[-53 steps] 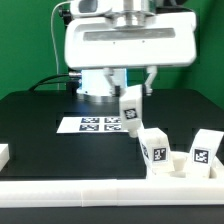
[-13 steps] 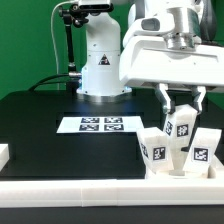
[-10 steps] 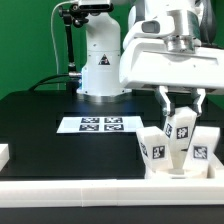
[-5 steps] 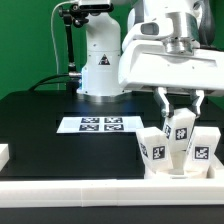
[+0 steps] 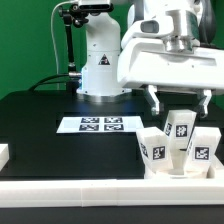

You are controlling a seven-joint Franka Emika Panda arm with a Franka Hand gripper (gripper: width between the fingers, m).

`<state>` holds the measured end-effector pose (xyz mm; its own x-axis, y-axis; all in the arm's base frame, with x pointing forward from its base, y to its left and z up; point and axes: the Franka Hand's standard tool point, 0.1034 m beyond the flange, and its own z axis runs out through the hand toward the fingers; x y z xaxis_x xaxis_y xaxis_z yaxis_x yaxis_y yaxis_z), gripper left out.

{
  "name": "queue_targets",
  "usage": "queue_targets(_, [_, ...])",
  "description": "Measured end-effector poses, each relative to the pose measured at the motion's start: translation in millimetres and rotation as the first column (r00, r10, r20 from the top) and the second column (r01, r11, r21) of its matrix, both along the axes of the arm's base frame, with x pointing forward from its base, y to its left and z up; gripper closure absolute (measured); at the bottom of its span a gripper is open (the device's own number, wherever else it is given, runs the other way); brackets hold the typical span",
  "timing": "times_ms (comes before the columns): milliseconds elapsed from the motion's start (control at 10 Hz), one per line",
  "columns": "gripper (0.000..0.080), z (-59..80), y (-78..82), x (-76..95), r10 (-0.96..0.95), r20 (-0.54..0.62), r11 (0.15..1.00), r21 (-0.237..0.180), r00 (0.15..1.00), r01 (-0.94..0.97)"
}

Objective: Assemble stool

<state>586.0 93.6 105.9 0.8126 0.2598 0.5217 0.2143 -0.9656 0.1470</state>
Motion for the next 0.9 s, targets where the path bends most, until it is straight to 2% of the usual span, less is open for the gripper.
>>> queue_targets(400, [0.0150,24.3,1.5,3.7,-0.010,-0.030,1.000,0.020,0.999,0.011])
queue_targets(800, [0.0150,19.9,2.7,1.9,-0.009,-0.058,1.000,0.018,0.998,0.010])
queue_targets(900, [0.0150,14.2,4.1,-1.5,-0.009,-0.105,1.000,0.014,0.994,0.011])
